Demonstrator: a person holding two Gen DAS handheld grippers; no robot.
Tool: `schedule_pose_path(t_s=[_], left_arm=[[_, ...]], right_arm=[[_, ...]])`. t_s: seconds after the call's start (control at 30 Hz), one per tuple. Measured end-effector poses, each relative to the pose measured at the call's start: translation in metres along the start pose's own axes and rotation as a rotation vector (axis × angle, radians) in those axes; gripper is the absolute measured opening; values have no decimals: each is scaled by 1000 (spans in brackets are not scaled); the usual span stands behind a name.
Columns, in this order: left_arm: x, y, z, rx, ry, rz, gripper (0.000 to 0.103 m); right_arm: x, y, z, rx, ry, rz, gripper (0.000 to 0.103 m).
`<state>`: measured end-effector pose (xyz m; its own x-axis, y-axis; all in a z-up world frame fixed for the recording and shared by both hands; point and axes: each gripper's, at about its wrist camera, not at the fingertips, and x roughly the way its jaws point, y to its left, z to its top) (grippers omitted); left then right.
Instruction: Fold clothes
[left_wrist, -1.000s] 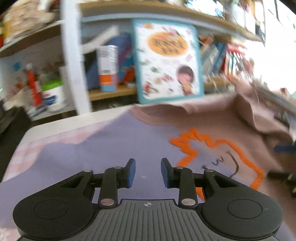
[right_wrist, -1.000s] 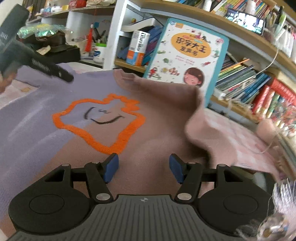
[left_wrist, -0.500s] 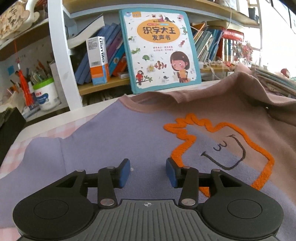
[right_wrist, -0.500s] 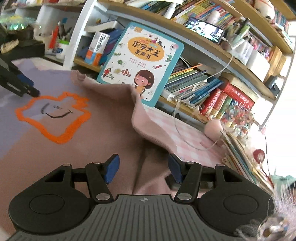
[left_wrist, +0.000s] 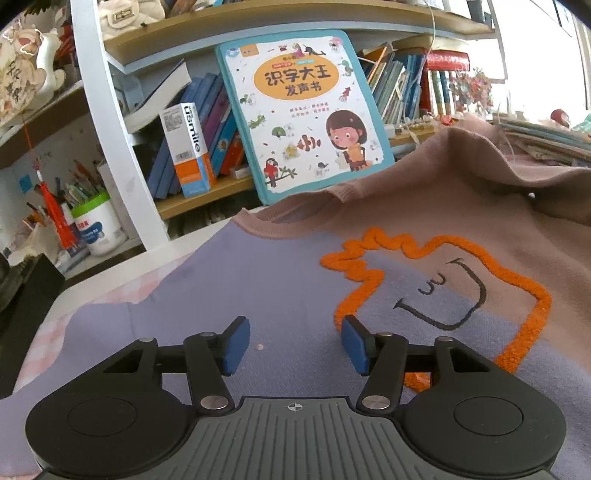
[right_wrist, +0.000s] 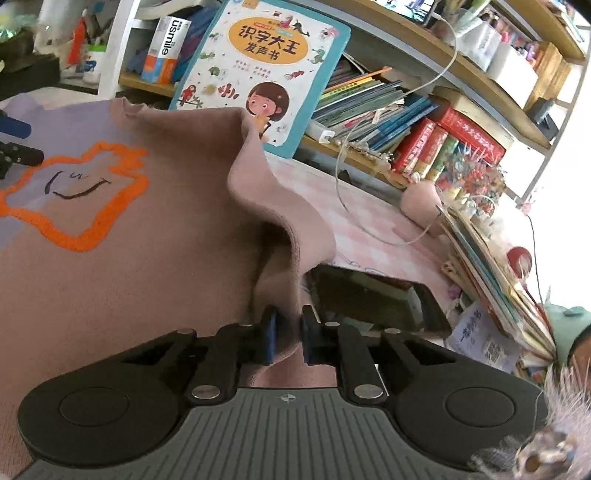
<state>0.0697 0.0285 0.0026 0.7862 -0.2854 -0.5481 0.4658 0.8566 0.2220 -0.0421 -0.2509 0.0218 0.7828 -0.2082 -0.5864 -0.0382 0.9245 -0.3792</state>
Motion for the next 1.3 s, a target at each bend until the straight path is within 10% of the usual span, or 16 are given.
schedule_pose_path(t_s=[0.43,0.57,0.7,0.97,1.3], left_arm=[[-1,-1,0,11,-11,-10,62],[-1,-1,-1,10,-11,-11,62],[0,0,-1,6,-9,-16,62],[1,1,-2,-2,-7,-22,62],[-14,11,-3,-38,-38,12,62]], right_arm=[[60,-60,59,-386,-59,-552,7],[96,-100,76,-300,-40,-656,33],[67,-97,75,-85,-140,-483,45],[23,-17,27,75,-67,129,46],[-7,-1,-3,201,-50,165,44]])
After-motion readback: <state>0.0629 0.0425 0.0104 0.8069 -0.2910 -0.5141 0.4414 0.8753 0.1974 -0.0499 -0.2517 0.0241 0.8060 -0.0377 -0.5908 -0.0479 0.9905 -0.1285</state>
